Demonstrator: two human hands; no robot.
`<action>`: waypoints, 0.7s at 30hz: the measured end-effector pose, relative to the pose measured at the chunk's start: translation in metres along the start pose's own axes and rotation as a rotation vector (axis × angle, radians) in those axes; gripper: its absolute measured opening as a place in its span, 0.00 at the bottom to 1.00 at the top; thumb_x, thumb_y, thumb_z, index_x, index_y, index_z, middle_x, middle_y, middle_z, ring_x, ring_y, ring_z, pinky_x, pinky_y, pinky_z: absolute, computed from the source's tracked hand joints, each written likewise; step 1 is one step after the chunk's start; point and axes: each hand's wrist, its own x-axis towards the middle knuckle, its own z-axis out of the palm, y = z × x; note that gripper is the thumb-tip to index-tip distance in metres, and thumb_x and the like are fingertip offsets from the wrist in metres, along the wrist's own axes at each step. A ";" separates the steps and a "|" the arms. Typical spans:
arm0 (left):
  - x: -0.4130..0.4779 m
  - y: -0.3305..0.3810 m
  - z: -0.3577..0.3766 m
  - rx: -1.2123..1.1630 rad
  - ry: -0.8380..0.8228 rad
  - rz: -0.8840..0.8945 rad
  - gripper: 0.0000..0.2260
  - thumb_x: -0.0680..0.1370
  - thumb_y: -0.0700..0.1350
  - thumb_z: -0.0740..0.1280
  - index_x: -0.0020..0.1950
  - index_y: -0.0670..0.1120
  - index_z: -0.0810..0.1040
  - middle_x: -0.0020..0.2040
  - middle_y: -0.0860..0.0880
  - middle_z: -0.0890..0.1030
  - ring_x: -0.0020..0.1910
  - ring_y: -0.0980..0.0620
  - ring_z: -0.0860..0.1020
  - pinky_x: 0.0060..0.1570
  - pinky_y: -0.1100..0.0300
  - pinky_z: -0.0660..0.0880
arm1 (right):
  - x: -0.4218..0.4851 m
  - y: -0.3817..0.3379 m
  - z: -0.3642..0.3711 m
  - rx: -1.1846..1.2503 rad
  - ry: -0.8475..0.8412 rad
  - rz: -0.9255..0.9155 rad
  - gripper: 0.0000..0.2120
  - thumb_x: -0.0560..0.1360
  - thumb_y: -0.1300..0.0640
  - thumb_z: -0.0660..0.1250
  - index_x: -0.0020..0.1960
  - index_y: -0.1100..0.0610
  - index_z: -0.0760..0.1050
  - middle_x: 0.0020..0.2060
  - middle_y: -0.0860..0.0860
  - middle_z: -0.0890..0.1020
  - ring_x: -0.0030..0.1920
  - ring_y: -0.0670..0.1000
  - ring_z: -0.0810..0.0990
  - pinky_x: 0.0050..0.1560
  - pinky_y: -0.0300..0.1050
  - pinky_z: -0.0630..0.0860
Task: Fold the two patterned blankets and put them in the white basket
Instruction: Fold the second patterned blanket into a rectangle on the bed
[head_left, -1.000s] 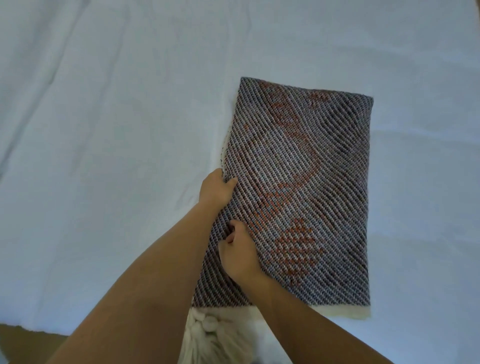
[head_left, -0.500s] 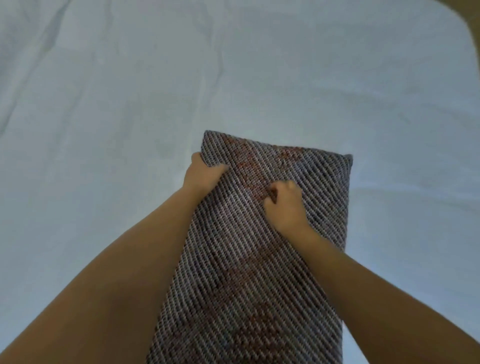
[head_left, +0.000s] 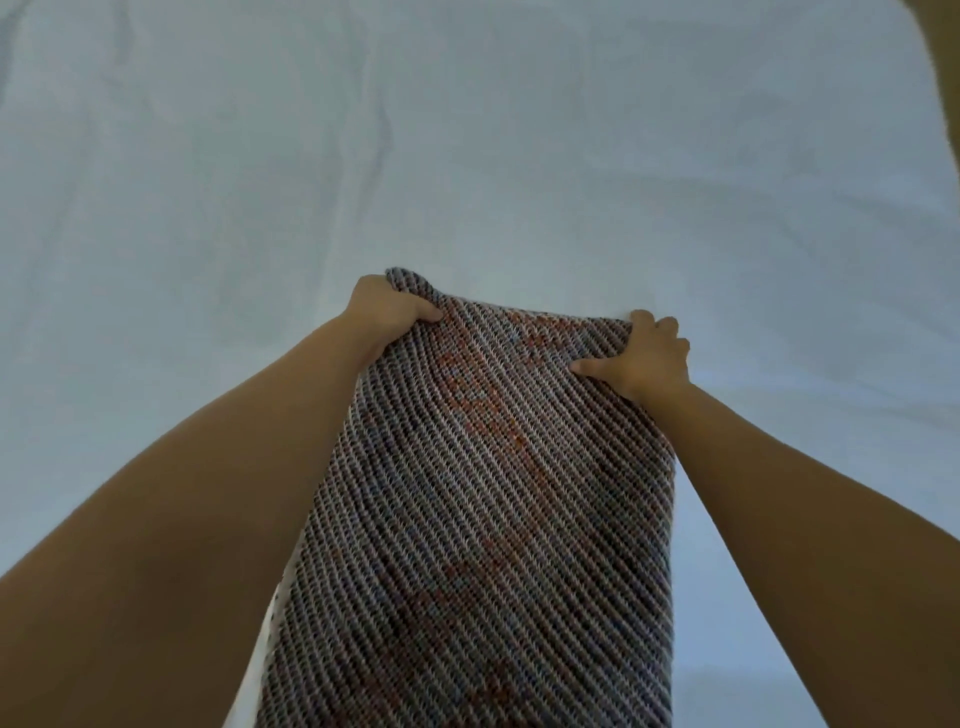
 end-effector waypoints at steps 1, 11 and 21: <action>-0.003 0.002 0.002 0.008 0.008 0.027 0.12 0.66 0.39 0.76 0.46 0.38 0.78 0.43 0.42 0.81 0.42 0.44 0.81 0.43 0.55 0.77 | 0.000 -0.003 -0.002 -0.010 0.014 0.002 0.43 0.65 0.43 0.74 0.70 0.59 0.59 0.65 0.60 0.63 0.66 0.63 0.63 0.60 0.56 0.68; -0.060 -0.004 -0.040 -0.107 0.000 0.231 0.07 0.67 0.36 0.75 0.42 0.42 0.82 0.40 0.46 0.83 0.36 0.52 0.82 0.34 0.62 0.78 | -0.048 0.001 -0.021 0.106 0.349 -0.083 0.06 0.68 0.59 0.66 0.41 0.61 0.71 0.47 0.56 0.70 0.52 0.60 0.68 0.38 0.49 0.67; -0.169 -0.086 -0.075 0.561 0.251 0.656 0.08 0.69 0.43 0.72 0.39 0.47 0.73 0.39 0.49 0.74 0.39 0.50 0.71 0.35 0.60 0.65 | -0.181 0.062 0.000 0.126 0.394 -0.257 0.10 0.69 0.64 0.67 0.41 0.58 0.64 0.36 0.56 0.73 0.36 0.58 0.71 0.32 0.48 0.64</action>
